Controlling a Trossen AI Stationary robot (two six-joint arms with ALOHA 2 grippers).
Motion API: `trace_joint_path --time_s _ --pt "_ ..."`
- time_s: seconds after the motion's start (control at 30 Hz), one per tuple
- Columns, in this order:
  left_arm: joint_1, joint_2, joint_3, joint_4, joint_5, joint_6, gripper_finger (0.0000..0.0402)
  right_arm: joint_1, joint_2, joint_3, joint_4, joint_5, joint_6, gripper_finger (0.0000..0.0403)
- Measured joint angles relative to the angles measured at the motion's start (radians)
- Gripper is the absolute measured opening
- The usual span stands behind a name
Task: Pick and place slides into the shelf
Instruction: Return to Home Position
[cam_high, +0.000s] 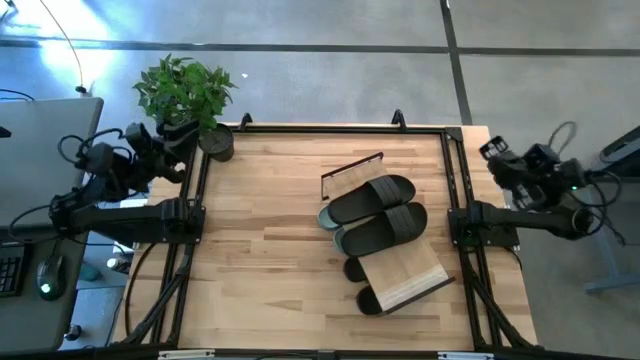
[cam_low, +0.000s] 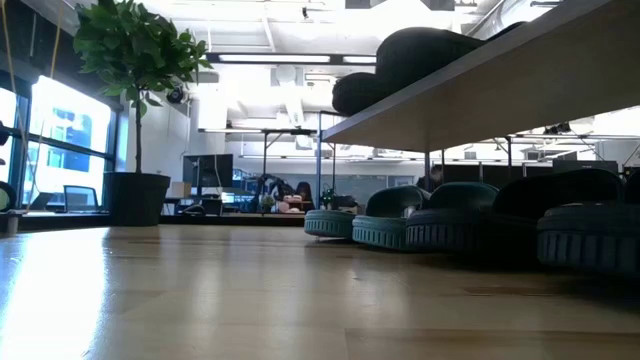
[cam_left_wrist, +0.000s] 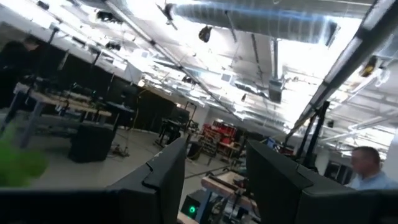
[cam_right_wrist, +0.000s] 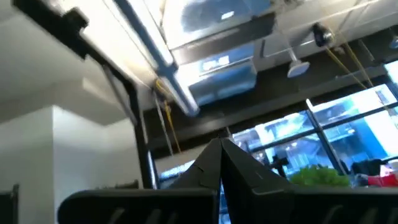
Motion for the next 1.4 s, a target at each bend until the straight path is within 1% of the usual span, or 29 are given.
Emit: trace_joint_path --time_s 0.1,0.3,0.47,0.73,0.8,1.07,1.23,1.4 --pt "0.000 -0.045 -0.047 -0.003 -0.014 -0.019 0.0154 0.000 -0.006 -0.045 0.077 0.022 0.012 0.0000" --pt "0.000 -0.121 -0.116 -0.006 -0.014 -0.035 0.0154 0.000 -0.031 -0.138 0.126 0.026 0.083 0.0000" --pt "0.000 -0.186 -0.168 -0.006 -0.019 -0.051 0.0154 0.000 -0.036 -0.221 0.210 0.034 0.126 0.0000" --pt "0.000 -0.277 -0.252 -0.008 -0.021 -0.076 0.0154 0.000 -0.036 -0.298 0.243 0.056 0.180 0.0000" --pt "0.000 -0.295 -0.274 -0.006 -0.022 -0.084 0.0154 0.000 -0.036 -0.330 0.279 0.061 0.199 0.0000" --pt "0.000 -0.303 -0.359 -0.007 -0.026 -0.152 0.0154 0.000 -0.036 -0.457 0.440 0.084 0.245 0.0000" --pt "0.000 -0.303 -0.429 -0.006 -0.019 -0.211 0.0154 0.000 -0.036 -0.510 0.466 0.086 0.272 0.0000" --pt "0.000 -0.302 -0.491 -0.004 -0.009 -0.237 0.0154 0.000 -0.036 -0.545 0.465 0.087 0.280 0.0000"
